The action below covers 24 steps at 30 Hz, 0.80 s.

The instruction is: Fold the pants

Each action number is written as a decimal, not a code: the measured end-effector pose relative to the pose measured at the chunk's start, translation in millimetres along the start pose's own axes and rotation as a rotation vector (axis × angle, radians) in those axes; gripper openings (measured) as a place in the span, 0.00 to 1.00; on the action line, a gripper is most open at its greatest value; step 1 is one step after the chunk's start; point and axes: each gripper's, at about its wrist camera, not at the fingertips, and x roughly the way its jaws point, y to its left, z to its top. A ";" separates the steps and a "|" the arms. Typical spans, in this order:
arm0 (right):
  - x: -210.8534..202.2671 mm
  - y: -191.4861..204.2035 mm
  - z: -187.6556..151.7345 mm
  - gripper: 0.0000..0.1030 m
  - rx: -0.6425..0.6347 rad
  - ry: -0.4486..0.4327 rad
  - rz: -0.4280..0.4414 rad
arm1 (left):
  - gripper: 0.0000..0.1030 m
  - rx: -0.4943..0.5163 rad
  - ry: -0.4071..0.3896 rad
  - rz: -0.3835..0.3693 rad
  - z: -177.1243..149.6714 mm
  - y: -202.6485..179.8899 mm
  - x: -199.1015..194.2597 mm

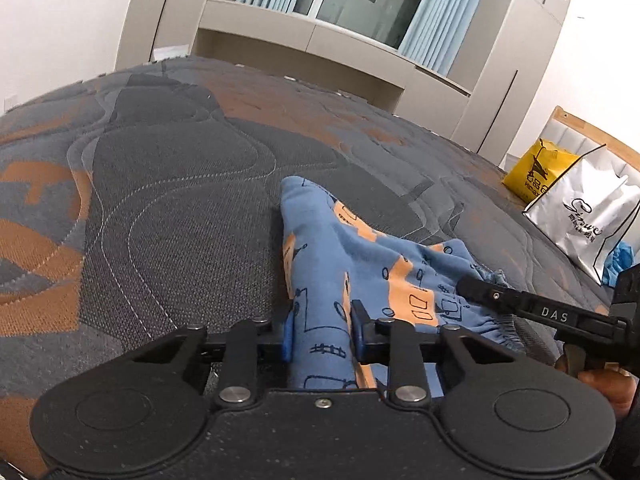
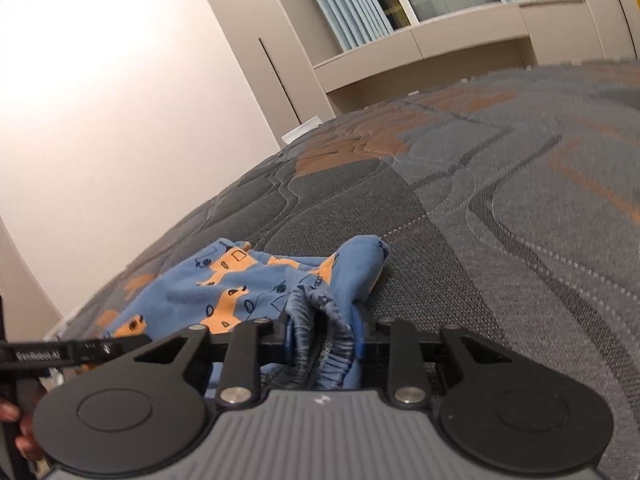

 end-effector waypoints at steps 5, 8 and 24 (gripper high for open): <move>-20.4 24.8 -6.5 0.22 -0.059 -0.084 -0.058 | 0.24 0.035 -0.021 -0.020 3.4 -4.8 -7.6; -27.4 34.1 -7.9 0.21 -0.080 -0.116 -0.089 | 0.24 0.067 -0.025 -0.040 10.6 -8.4 -8.5; 22.4 34.3 118.6 0.21 -0.193 -0.195 -0.101 | 0.22 0.080 -0.159 -0.077 130.4 -8.6 51.7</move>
